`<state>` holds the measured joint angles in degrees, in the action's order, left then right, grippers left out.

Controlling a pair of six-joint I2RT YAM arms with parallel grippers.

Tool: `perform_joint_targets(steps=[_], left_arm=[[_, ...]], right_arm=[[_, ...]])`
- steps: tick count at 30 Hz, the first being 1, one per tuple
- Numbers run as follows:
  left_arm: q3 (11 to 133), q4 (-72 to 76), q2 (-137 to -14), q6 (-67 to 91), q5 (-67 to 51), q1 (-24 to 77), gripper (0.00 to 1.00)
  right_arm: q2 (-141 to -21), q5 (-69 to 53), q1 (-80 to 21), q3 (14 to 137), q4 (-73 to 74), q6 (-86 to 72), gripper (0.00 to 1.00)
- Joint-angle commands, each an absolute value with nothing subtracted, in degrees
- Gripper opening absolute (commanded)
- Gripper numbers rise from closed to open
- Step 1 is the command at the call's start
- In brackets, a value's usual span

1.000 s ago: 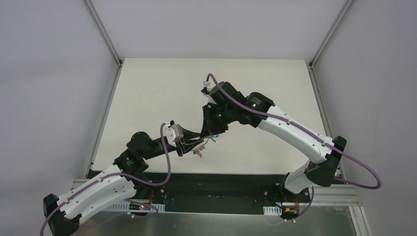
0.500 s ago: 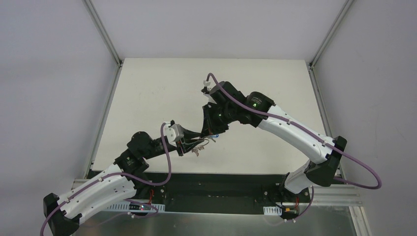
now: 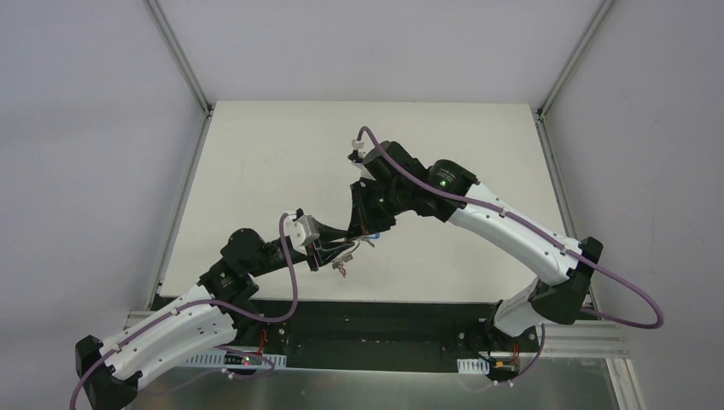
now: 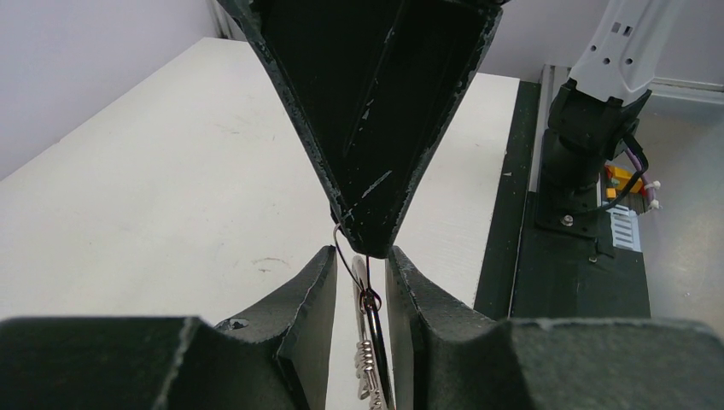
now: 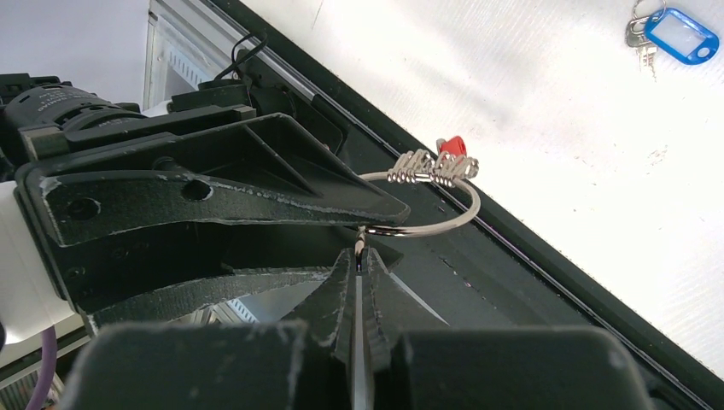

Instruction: Put the keys on the keyring

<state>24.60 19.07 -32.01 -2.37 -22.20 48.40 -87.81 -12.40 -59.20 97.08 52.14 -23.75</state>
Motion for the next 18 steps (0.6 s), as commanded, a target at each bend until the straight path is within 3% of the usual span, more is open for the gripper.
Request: perform_joint_targets(steps=[1, 18], left_arm=[[24.5, 21.3, -31.0, -2.9, -21.9, 48.7, 0.26], [24.2, 20.2, -30.4, -3.0, -21.0, 48.8, 0.26]], right_arm=[[-86.7, -12.1, -59.7, 99.8, 51.5, -23.9, 0.0], [-85.9, -11.3, -59.8, 100.0, 51.1, -23.9, 0.0]])
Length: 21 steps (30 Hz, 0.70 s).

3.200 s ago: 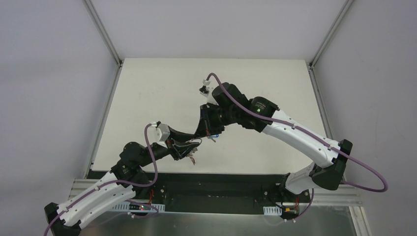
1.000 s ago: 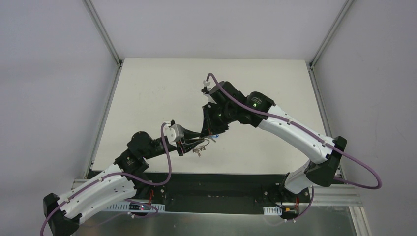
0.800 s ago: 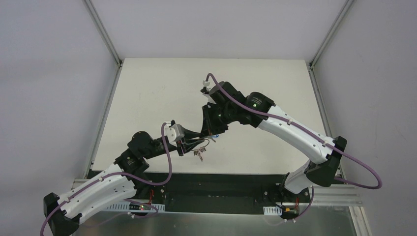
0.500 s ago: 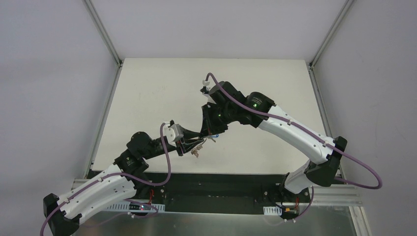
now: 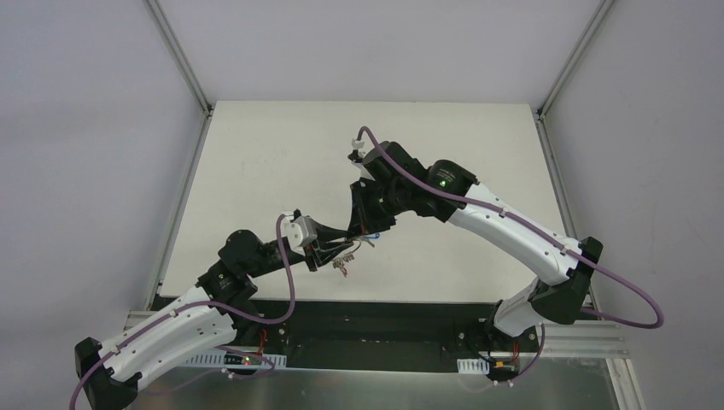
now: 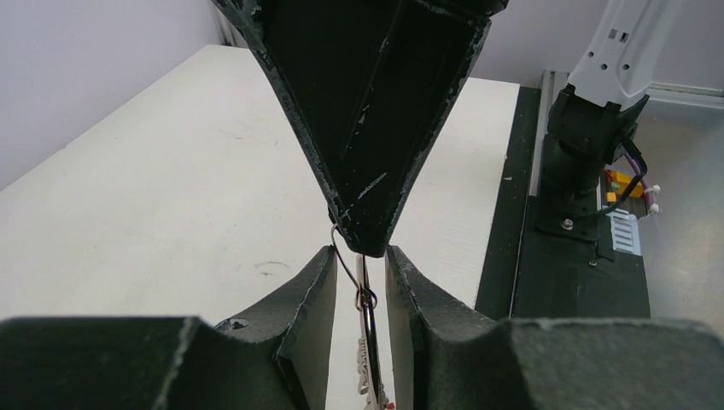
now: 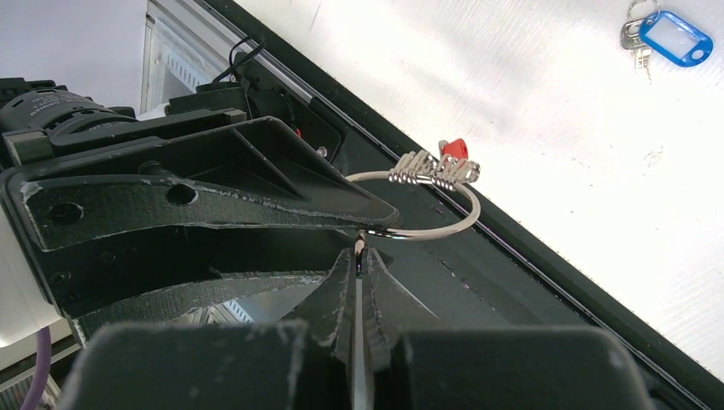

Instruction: Put the keys on the keyring

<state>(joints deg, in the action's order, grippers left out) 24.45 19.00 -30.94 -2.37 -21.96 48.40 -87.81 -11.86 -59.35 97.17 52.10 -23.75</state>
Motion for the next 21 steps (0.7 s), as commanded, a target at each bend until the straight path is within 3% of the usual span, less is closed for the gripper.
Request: perform_joint_targets(steps=[1, 21], left_arm=[[24.2, 20.2, -30.3, -3.1, -21.0, 48.7, 0.26], [24.4, 18.7, -29.5, -3.6, -20.4, 48.8, 0.26]], right_arm=[[-85.8, -11.3, -59.9, 100.0, 51.1, -24.0, 0.0], [-84.9, -9.5, -60.0, 100.2, 52.2, -23.9, 0.0]])
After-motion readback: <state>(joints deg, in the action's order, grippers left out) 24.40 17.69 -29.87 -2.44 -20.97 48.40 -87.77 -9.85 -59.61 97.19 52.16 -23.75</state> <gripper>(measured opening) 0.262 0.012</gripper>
